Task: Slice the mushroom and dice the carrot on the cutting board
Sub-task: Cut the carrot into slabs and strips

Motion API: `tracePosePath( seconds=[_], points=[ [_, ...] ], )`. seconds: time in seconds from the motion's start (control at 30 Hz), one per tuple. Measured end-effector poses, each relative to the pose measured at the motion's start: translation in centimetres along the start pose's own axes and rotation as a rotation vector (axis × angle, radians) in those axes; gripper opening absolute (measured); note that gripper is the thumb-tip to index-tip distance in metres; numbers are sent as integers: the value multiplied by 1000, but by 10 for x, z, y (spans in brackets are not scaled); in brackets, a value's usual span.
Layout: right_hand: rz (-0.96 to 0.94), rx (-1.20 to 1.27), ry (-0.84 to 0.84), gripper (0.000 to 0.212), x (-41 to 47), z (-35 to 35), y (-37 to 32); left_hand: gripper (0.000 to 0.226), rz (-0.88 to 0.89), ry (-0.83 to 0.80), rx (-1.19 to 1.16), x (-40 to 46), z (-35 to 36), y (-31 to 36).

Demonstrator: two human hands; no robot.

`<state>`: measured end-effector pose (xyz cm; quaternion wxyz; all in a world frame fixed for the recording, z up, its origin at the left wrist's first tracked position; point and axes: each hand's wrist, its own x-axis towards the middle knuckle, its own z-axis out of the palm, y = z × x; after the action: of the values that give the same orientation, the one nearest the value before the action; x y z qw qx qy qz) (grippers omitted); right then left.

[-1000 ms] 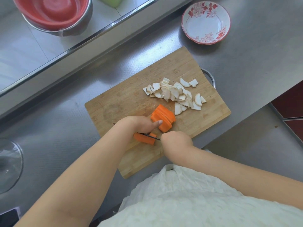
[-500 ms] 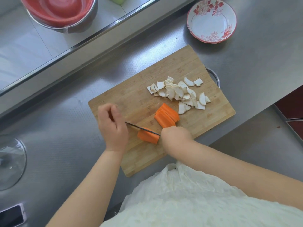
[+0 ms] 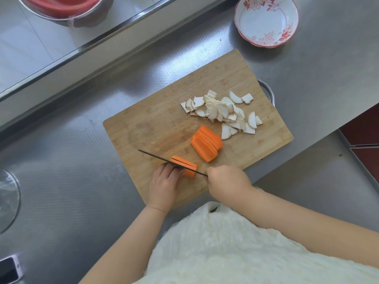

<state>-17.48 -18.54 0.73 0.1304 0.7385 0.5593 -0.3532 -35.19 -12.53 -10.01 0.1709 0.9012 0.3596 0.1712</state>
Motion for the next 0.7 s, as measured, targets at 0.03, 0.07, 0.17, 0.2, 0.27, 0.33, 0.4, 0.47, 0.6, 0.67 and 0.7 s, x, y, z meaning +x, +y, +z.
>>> tracePosePath(
  seconds=[0.03,0.07,0.17,0.2,0.27,0.33,0.4,0.47,0.6,0.67,0.7],
  points=[
    [10,7,-7,16,-1,3,1,19,-2,6,6,0,2,0],
    [19,15,-17,16,-2,4,2,20,-3,8,11,0,4,1],
    [30,44,-26,18,-2,4,3,23,1,21,-16,-3,8,3],
    [30,48,-29,17,-2,4,3,24,-3,28,-26,-3,9,3],
    [29,49,-36,17,-1,3,3,25,-12,30,-24,-2,10,4],
    [33,50,-43,18,0,4,3,25,-19,31,-14,-2,11,6],
    [38,52,-47,18,1,4,4,25,-24,35,-2,-2,11,6],
    [38,54,-42,17,1,4,5,25,-26,44,13,-3,11,6],
    [21,43,-48,15,1,2,5,26,-31,95,7,-2,13,6],
    [14,46,-46,16,2,1,6,25,-34,104,-1,-4,14,7],
    [11,44,-46,17,2,1,6,24,-37,103,-5,-4,15,7]
  ],
)
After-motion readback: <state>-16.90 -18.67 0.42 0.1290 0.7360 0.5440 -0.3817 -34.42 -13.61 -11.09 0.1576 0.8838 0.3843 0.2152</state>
